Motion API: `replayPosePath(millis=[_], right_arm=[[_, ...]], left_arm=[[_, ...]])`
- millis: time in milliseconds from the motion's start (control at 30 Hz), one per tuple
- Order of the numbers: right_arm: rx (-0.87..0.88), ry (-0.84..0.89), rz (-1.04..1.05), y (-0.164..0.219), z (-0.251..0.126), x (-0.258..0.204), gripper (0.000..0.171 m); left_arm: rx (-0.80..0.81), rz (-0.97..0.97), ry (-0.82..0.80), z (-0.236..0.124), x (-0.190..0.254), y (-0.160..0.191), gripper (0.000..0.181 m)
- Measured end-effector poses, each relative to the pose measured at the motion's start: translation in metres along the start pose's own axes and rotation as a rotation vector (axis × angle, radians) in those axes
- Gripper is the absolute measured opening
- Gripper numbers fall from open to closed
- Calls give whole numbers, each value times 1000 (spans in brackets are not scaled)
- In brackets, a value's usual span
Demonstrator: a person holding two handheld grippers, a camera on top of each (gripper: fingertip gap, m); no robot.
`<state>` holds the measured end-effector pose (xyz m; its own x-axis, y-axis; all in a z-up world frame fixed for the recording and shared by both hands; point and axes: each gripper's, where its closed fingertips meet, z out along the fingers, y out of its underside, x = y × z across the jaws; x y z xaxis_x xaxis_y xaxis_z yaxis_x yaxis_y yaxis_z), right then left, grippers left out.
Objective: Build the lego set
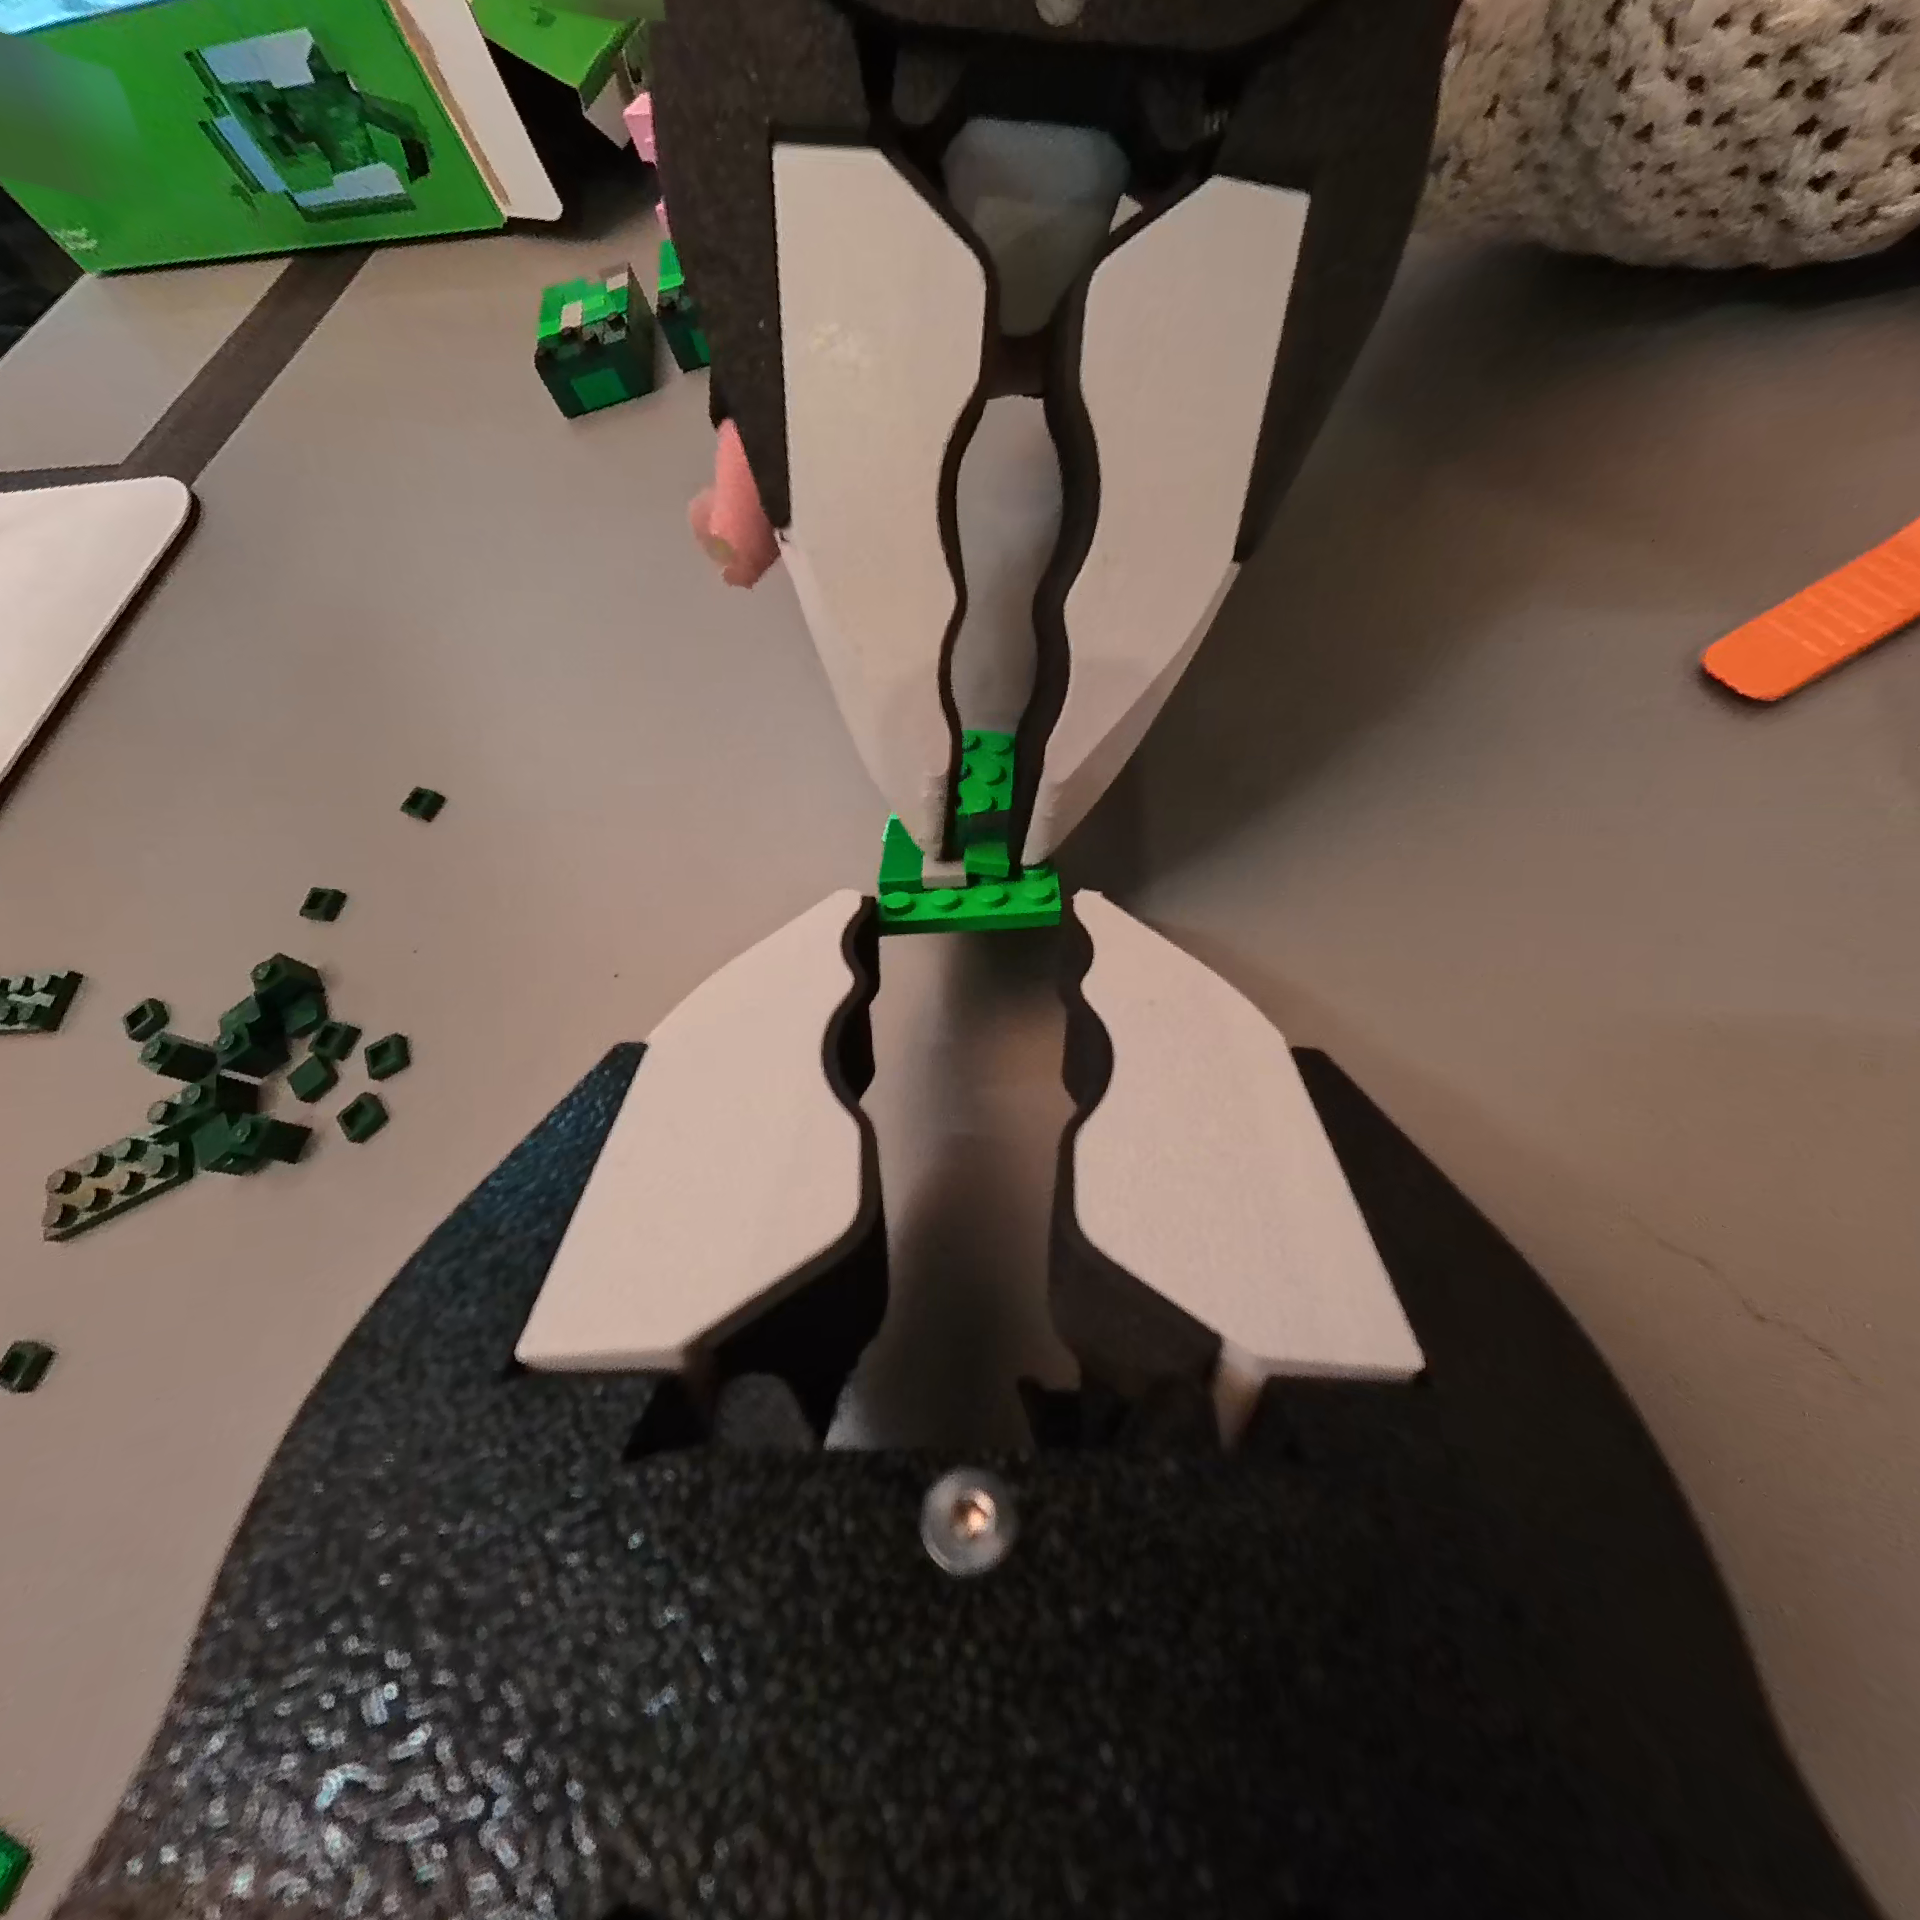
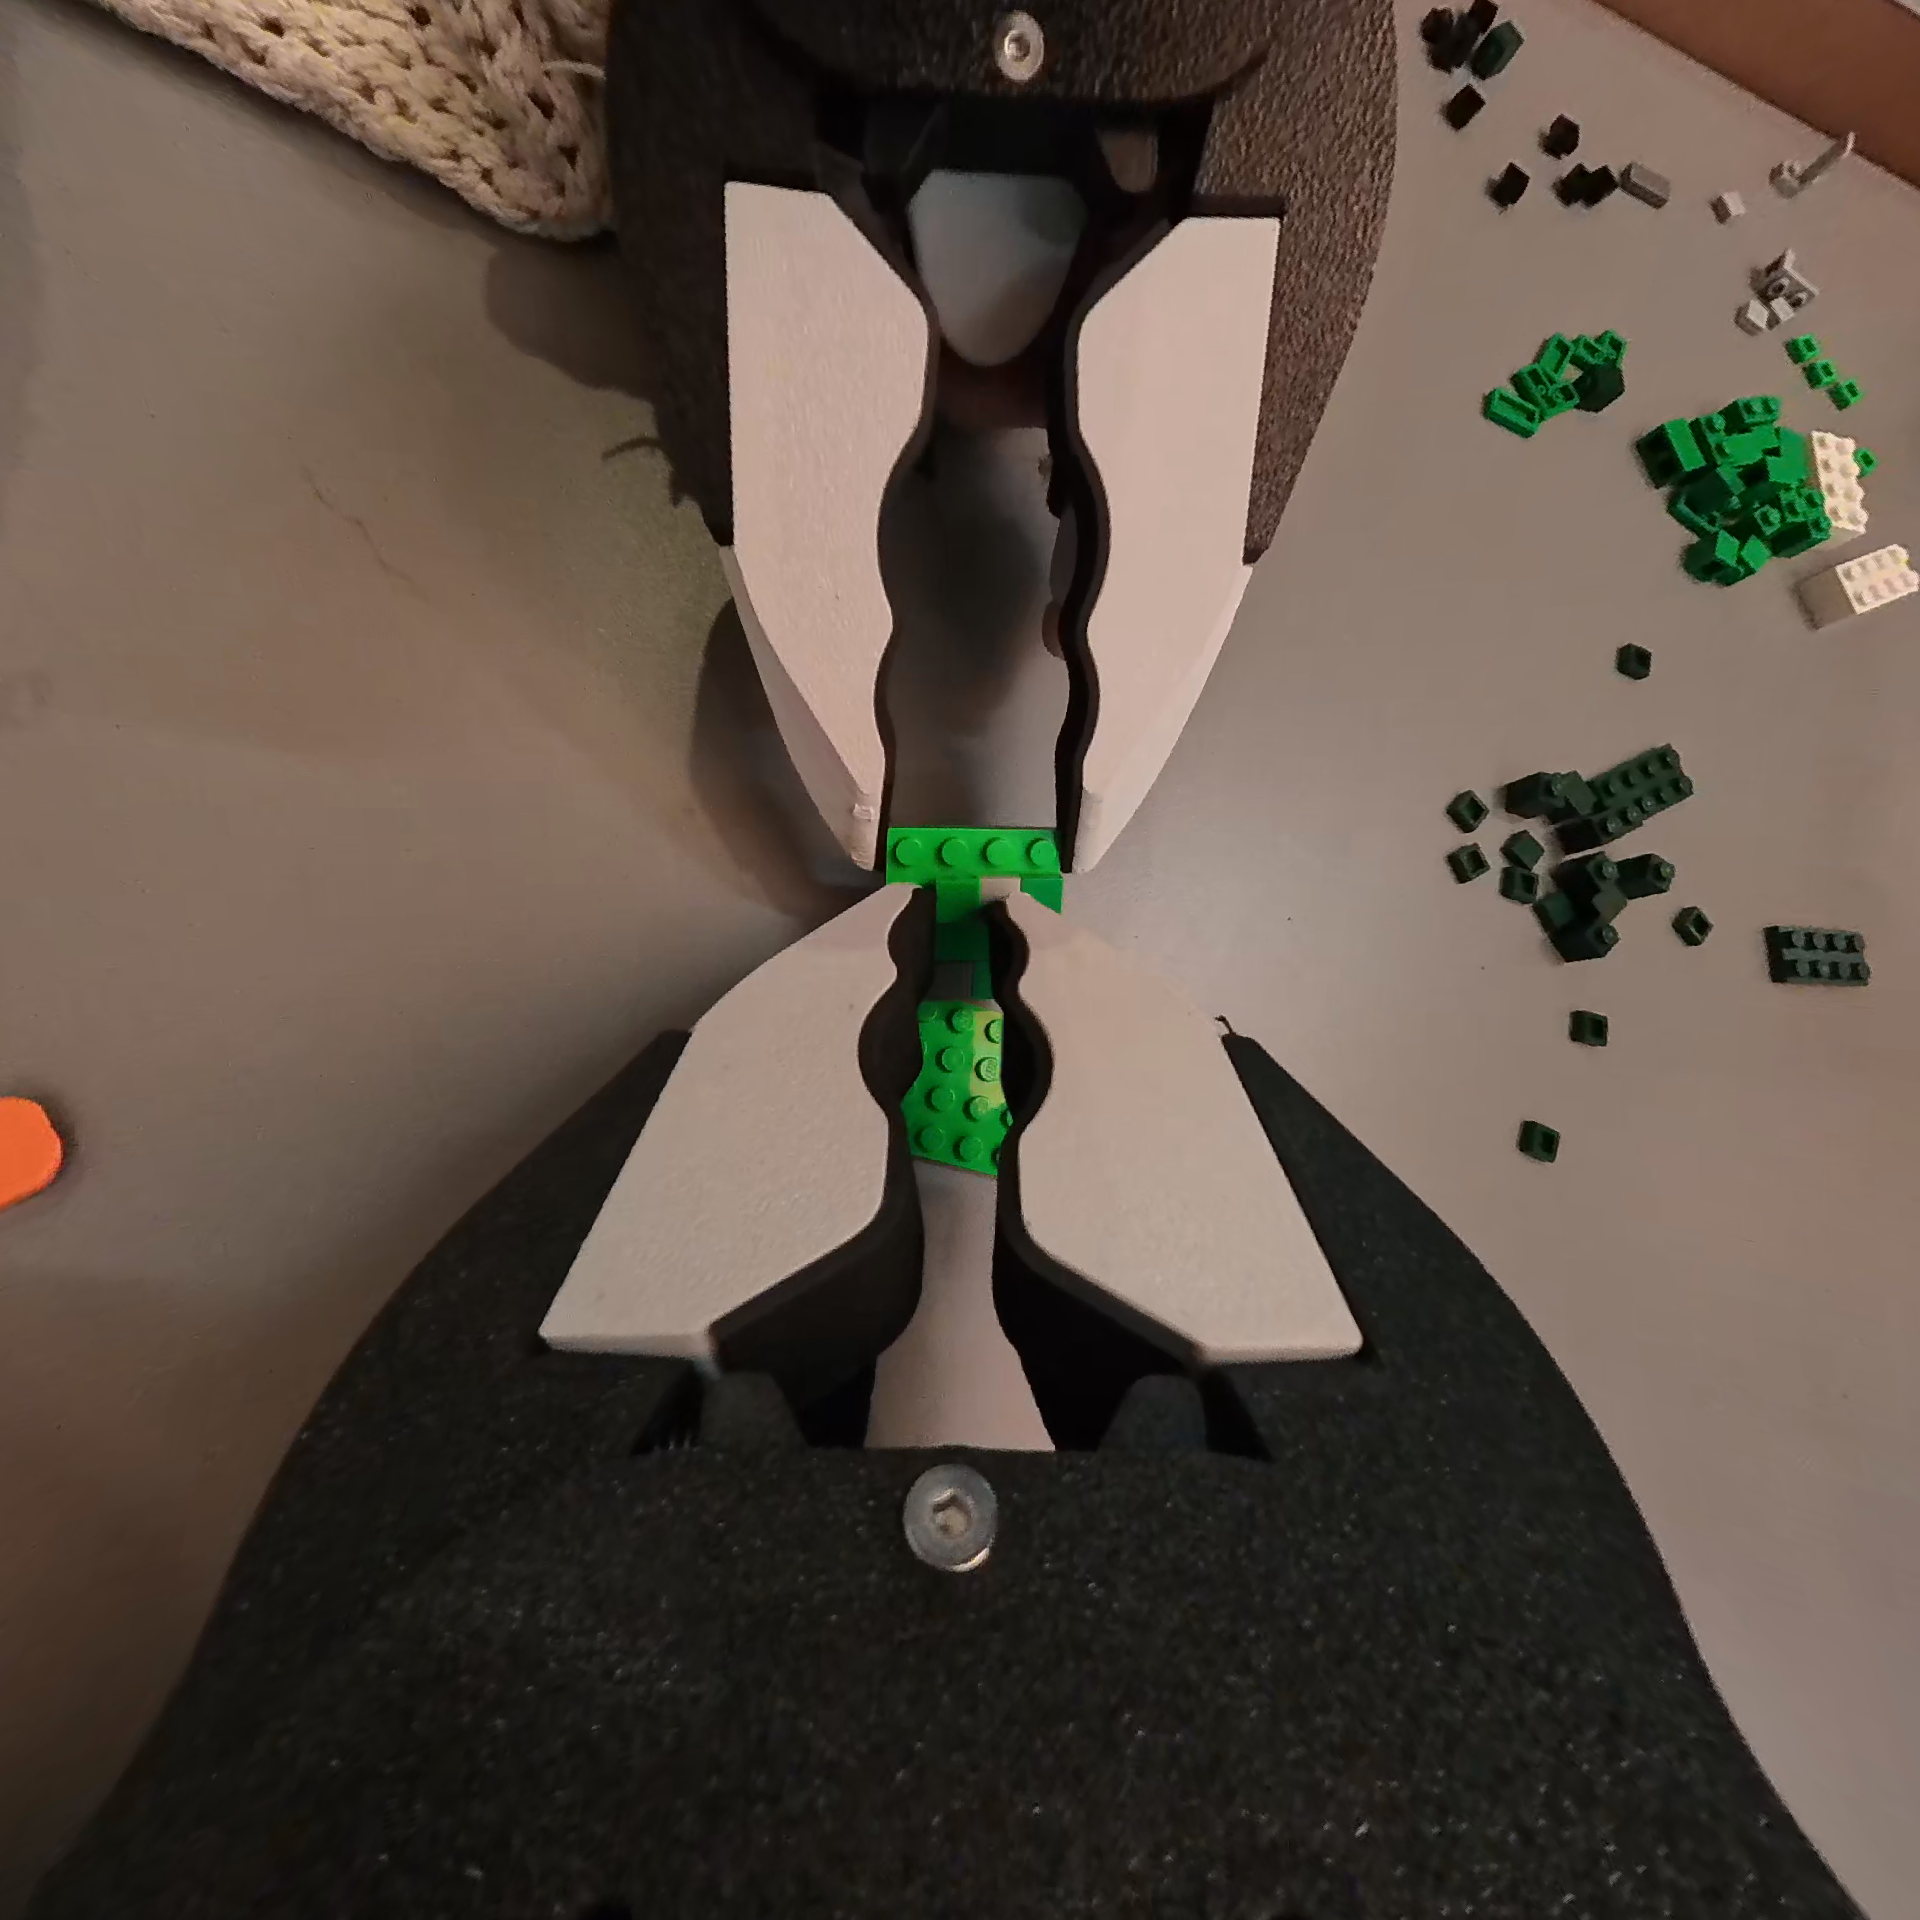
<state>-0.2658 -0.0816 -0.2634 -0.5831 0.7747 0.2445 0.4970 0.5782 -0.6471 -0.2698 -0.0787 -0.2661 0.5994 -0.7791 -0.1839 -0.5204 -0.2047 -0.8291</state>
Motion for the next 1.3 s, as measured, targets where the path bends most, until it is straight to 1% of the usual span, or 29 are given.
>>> replayPosePath(millis=[200,300,400,467,500,600,700,800,933,1167,1300], right_arm=[[10,21,1,-2,-5,3,15],[18,59,5,-1,-10,6,22],[64,166,-6,-2,-15,10,39],[103,285,-47,-4,-16,14,54],[124,357,-82,-5,-17,16,59],[147,537,-224,-9,-16,14,53],[83,683,-354,-11,-12,17,47],[31,760,-396,-10,-7,25,43],[23,810,-437,-14,-6,31,30],[7,810,-493,-14,0,29,12],[14,811,-492,-14,-1,28,10]], left_arm=[[4,-8,-8,0,-2,0,33],[11,-30,-39,-1,-7,-1,33],[28,-77,-79,-4,-15,-2,33],[46,-114,-87,-6,-19,-4,33],[55,-134,-85,-7,-20,-4,33],[86,-200,-78,-11,-25,-6,33],[120,-251,-60,-15,-27,-8,33],[135,-277,-44,-16,-28,-10,33],[127,-269,-35,-15,-26,-9,33],[123,-270,-23,-15,-24,-10,33],[123,-273,-18,-15,-23,-10,33]])
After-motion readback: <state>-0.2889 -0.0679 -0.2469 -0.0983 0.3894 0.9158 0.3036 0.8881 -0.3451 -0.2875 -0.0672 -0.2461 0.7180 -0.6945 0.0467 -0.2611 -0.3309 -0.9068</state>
